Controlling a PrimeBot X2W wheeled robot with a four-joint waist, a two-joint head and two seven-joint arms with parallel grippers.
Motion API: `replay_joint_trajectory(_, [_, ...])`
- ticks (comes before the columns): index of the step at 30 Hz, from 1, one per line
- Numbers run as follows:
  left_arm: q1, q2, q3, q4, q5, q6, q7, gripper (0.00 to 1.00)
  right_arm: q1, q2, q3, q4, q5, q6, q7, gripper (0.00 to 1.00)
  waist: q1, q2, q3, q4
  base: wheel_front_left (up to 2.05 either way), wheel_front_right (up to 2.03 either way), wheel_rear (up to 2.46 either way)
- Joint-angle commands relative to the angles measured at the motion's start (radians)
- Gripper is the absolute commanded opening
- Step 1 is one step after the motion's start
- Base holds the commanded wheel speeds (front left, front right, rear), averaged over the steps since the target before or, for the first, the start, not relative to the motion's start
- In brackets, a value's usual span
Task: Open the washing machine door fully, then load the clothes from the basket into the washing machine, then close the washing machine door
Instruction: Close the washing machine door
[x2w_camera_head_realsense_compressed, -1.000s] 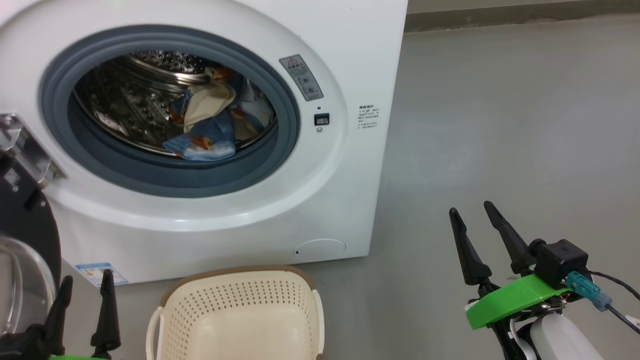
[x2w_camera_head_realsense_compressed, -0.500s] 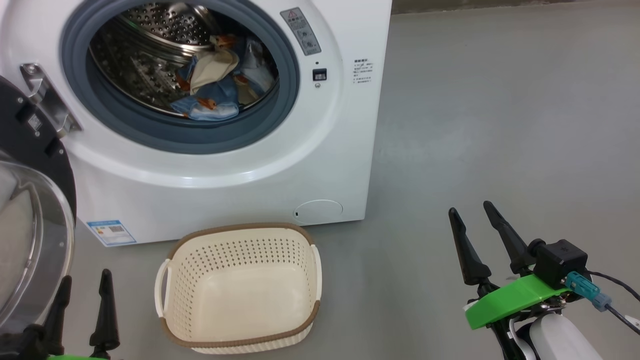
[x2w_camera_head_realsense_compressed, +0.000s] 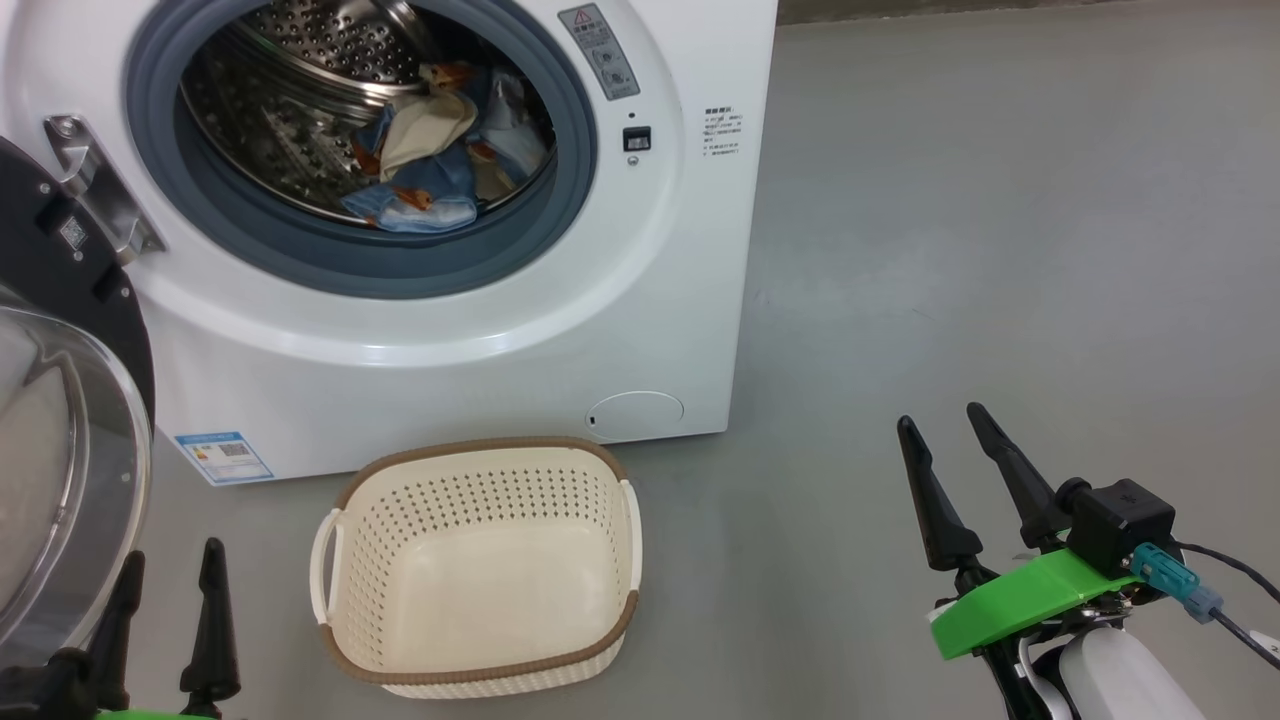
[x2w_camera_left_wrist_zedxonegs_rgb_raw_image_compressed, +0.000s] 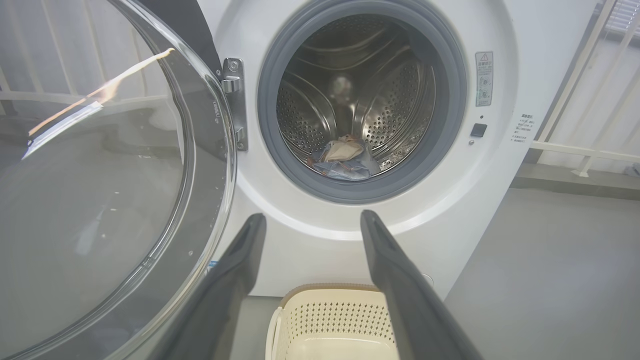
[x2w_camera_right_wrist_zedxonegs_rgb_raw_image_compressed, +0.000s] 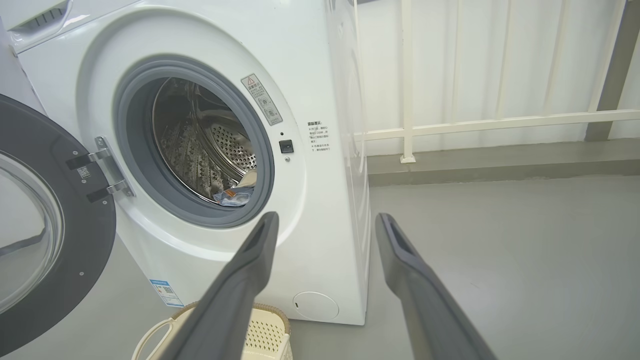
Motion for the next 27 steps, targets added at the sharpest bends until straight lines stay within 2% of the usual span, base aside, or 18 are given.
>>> replay_joint_trajectory(1, [-0.028,0.029,0.031,-0.024,-0.002,0.001,-0.006,1.00,-0.005,-0.007,0.019,-0.021,-0.005,0.005,-0.008,1.00,0.0000,0.0000,-0.001,0.001,0.00,0.00,0.00])
replay_joint_trajectory(13, [-0.029,0.020,0.025,-0.018,0.003,0.001,-0.006,1.00,0.002,-0.011,0.017,-0.018,-0.002,0.005,-0.008,1.00,0.0000,0.0000,-0.011,0.023,0.00,0.00,0.00])
replay_joint_trajectory(27, [-0.039,0.014,0.059,0.009,0.039,0.002,-0.006,1.00,-0.004,0.000,0.024,-0.004,0.005,0.005,-0.008,1.00,0.0000,0.0000,-0.014,0.180,0.00,0.00,0.00])
